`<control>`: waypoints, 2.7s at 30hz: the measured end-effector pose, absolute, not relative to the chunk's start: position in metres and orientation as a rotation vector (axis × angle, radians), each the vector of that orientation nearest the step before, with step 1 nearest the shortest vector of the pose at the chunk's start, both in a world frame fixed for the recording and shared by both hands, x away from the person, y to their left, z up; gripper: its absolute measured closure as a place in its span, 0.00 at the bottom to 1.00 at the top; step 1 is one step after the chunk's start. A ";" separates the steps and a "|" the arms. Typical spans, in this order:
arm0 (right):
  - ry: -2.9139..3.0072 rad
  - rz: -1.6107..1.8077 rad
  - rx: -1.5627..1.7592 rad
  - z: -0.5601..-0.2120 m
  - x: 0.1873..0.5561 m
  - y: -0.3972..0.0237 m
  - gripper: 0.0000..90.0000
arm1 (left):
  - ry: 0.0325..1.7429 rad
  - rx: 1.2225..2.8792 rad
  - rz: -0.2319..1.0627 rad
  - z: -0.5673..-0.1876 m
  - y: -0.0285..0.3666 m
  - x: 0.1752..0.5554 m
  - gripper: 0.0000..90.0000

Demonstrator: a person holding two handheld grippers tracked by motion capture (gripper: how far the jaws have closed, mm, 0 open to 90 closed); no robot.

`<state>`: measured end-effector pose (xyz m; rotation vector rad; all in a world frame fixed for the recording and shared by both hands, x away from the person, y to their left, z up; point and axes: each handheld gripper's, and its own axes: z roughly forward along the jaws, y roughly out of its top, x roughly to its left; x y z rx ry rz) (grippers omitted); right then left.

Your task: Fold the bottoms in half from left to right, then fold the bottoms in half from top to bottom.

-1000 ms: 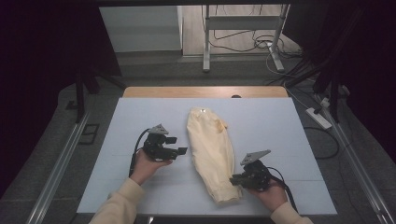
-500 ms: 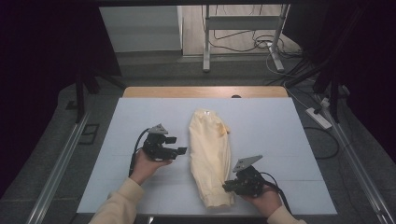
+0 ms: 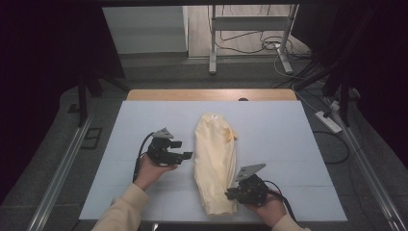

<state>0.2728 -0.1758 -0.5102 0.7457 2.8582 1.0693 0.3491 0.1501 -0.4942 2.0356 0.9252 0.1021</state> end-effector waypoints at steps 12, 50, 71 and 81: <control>2.724 1.119 0.757 -0.500 0.278 -0.192 0.57 | 0.920 2.032 0.107 -0.493 0.151 0.348 0.32; 2.581 1.118 0.893 -0.497 0.312 -0.212 0.40 | 0.932 2.031 0.115 -0.494 0.154 0.347 0.31; 2.546 1.184 0.869 -0.482 0.339 -0.195 0.35 | 0.938 2.022 0.117 -0.490 0.150 0.366 0.31; 2.533 1.150 0.893 -0.474 0.367 -0.188 0.35 | 0.937 2.025 0.109 -0.484 0.144 0.384 0.31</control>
